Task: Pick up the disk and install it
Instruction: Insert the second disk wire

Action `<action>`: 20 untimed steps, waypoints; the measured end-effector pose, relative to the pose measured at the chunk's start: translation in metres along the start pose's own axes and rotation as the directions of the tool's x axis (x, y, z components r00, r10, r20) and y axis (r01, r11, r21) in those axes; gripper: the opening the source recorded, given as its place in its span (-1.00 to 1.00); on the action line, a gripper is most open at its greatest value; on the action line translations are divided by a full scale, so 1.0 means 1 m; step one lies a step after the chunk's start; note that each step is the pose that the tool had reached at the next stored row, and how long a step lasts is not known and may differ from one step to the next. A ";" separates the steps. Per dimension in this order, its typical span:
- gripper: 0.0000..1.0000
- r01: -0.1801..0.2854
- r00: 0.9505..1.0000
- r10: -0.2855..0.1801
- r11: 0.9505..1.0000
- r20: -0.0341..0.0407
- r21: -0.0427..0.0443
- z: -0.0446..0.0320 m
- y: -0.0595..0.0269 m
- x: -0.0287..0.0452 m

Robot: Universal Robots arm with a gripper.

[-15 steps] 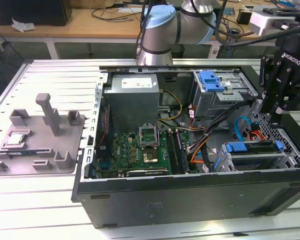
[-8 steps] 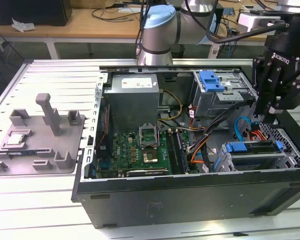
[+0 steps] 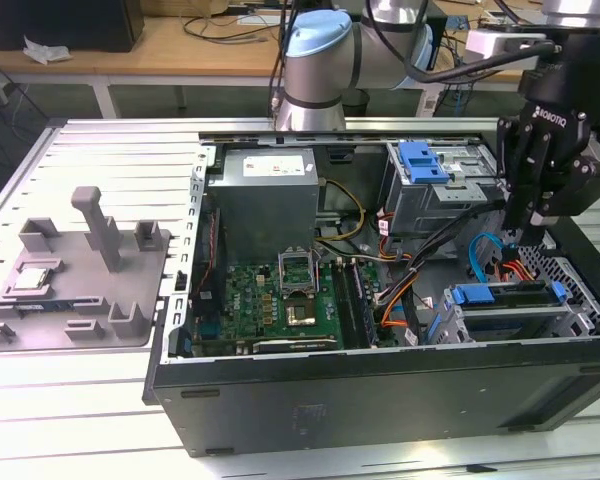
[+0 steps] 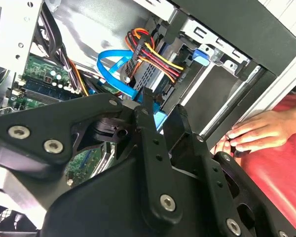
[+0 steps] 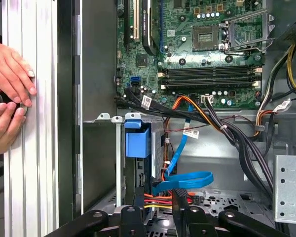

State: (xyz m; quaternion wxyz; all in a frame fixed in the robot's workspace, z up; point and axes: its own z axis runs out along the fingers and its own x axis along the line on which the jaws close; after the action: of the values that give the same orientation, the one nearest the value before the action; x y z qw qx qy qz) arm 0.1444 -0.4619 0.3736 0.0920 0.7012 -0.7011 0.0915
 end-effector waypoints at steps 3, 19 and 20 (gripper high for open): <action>-0.28 0.000 1.000 0.000 1.000 -0.003 0.000 0.0014 0.0002 -0.0008; -0.45 0.002 1.000 -0.002 1.000 -0.004 0.000 0.0102 0.0003 -0.0017; -0.45 0.002 1.000 -0.002 1.000 -0.004 0.001 0.0107 0.0003 -0.0009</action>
State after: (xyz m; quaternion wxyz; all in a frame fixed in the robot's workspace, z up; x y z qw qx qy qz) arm 0.1442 -0.4638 0.3630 0.0934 0.7017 -0.7002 0.0930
